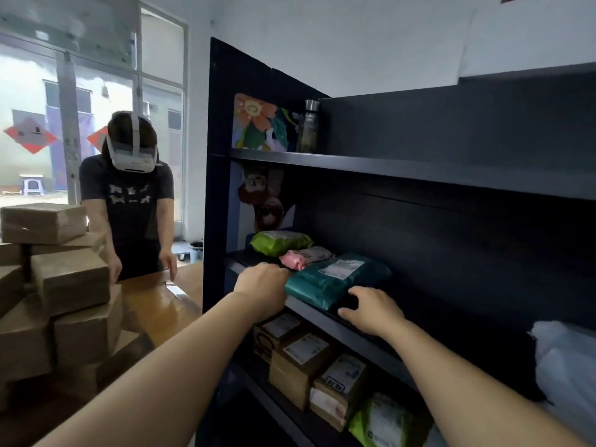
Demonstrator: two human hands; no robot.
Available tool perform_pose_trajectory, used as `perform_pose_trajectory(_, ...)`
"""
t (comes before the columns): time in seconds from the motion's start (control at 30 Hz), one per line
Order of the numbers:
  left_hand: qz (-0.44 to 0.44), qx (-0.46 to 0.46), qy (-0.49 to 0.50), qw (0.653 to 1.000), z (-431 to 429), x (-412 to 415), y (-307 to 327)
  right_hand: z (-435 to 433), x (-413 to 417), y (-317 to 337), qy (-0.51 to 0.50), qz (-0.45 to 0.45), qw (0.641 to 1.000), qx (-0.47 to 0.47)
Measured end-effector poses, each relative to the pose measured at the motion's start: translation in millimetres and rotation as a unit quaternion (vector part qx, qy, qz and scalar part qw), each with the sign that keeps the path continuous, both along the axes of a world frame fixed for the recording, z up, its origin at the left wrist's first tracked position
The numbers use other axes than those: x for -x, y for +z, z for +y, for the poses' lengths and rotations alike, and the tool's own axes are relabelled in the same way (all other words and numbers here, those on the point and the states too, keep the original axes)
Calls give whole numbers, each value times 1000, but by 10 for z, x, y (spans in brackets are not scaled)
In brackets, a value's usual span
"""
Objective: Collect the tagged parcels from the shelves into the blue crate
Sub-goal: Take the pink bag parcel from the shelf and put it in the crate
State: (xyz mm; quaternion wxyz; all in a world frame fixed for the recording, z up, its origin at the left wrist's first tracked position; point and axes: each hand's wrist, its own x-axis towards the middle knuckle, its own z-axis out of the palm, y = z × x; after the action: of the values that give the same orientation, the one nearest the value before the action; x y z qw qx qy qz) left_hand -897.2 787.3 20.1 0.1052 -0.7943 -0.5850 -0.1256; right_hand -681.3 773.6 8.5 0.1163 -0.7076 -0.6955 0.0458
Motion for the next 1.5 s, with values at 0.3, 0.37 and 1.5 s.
perform_pose_trajectory(0.3,-59,141,-4,988,1198,-241,-175,977,-111,-97,-139,198,970,29)
perform_pose_trajectory(0.37,-86,190,-5,978,1446,-344,-206,1177,-171,-132,-152,250,956,29)
perform_pose_trajectory(1.5,-53,116,-151,980,3176,-359,-462,1902,73,66,-257,106,948,-155)
